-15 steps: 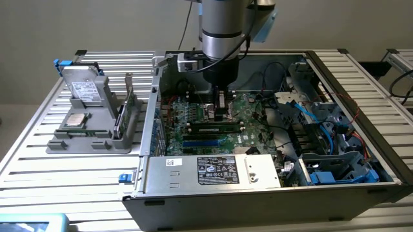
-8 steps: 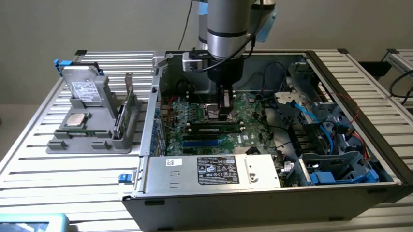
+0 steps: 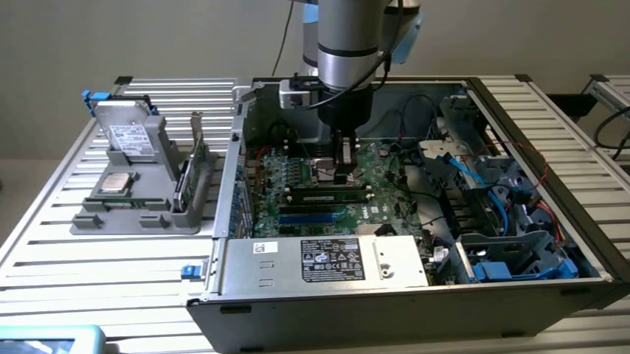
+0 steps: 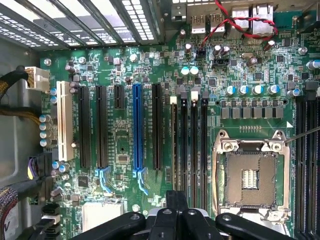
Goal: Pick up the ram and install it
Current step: 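Press down the ram until it locks into place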
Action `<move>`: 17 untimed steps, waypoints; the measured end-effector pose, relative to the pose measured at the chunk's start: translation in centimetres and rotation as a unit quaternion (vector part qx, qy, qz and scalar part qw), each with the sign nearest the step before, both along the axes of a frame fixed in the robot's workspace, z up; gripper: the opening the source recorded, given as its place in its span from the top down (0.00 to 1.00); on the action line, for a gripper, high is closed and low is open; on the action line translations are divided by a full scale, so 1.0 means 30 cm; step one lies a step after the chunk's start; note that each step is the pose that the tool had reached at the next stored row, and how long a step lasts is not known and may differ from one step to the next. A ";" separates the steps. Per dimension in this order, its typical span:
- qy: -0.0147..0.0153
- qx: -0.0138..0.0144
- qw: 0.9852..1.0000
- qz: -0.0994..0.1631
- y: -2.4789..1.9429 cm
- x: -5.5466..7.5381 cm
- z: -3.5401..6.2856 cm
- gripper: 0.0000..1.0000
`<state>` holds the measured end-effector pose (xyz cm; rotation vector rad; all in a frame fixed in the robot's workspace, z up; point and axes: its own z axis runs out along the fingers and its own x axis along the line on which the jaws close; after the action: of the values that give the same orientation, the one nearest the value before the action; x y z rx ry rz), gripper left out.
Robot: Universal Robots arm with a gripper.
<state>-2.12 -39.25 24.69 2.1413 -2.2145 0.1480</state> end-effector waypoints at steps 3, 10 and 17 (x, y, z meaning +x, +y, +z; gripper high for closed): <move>0.000 0.000 1.000 -0.018 0.000 0.000 0.000 0.89; 0.000 0.000 0.998 -0.065 0.000 0.000 0.000 0.89; 0.000 0.001 0.994 -0.110 0.000 0.000 0.000 0.89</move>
<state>-2.12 -39.25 24.69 1.8791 -2.4310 0.1353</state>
